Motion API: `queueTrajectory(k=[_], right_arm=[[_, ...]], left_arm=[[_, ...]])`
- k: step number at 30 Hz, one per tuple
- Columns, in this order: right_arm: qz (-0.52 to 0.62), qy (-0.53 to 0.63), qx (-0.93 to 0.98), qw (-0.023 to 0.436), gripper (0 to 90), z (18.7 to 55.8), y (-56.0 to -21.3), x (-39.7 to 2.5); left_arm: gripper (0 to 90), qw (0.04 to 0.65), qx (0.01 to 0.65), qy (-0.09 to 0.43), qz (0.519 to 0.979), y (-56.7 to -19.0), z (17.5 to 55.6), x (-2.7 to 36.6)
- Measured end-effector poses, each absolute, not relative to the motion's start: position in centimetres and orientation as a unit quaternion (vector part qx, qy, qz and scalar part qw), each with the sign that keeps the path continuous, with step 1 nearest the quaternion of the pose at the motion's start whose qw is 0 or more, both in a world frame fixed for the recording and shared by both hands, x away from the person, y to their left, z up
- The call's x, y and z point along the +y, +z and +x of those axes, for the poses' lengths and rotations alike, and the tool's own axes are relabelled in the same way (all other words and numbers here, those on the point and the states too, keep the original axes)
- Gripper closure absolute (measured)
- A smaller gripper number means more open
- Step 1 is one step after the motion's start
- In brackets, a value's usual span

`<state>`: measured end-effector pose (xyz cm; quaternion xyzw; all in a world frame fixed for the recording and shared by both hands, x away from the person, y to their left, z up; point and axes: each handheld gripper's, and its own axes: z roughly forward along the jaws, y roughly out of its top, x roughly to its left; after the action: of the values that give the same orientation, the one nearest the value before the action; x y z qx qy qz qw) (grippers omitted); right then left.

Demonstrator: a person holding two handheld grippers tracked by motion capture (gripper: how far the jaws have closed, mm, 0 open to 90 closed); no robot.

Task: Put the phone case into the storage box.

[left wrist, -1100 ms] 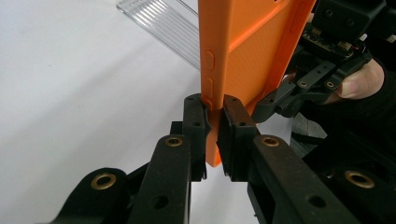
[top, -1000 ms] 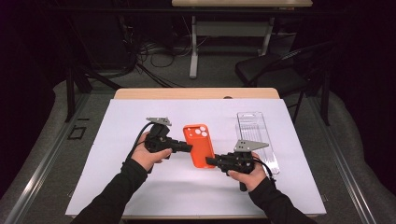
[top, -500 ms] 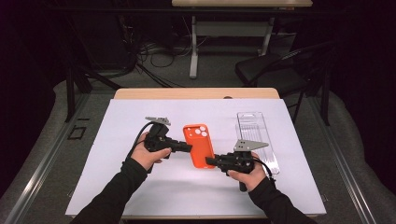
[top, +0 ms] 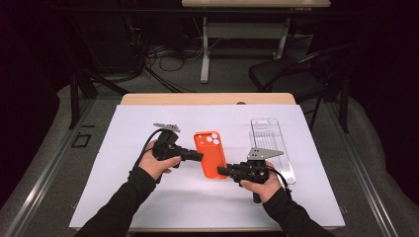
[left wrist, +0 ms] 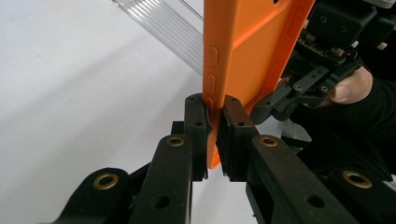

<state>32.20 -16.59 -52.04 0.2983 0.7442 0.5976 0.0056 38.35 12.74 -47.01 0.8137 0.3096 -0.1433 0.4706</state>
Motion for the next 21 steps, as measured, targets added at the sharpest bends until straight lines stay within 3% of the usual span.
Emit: queueTrajectory(k=[21], right_arm=[[0.304,0.597,0.743,0.003,80.0,32.26,-52.06,-16.61]], left_arm=[[83.0,0.474,0.321,-0.143,0.807,-47.03,38.09,12.79]])
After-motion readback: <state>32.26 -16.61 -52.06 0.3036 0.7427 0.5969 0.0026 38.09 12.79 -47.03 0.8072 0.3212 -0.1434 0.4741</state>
